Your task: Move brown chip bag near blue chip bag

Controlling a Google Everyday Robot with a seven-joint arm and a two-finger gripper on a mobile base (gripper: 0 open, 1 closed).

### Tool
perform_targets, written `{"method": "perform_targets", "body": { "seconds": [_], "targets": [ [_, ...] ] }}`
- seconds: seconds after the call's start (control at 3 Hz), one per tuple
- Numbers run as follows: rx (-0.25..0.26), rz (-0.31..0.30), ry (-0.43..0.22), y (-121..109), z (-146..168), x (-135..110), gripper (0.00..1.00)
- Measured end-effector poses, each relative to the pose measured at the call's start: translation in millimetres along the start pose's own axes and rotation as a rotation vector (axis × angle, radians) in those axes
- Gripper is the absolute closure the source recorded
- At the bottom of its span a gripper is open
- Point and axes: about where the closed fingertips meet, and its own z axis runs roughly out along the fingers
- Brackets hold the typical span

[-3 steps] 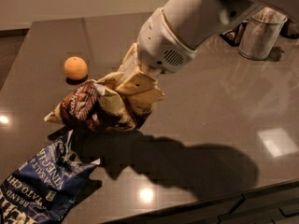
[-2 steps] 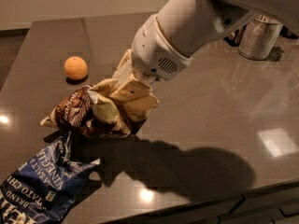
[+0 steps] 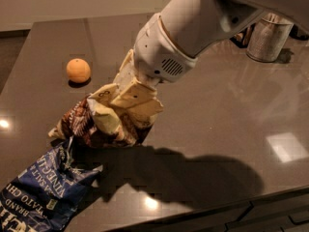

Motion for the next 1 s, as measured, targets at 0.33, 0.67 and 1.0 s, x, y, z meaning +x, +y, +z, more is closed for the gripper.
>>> {"method": "perform_targets", "body": {
  "seconds": [0.33,0.67,1.0],
  "targets": [
    [0.001,-0.005,0.001,1.2,-0.4,-2.5,0.12],
    [0.003,-0.009,0.002,2.3,-0.8,-4.6,0.0],
    [0.003,-0.009,0.002,2.3,-0.8,-4.7,0.0]
  ]
}}
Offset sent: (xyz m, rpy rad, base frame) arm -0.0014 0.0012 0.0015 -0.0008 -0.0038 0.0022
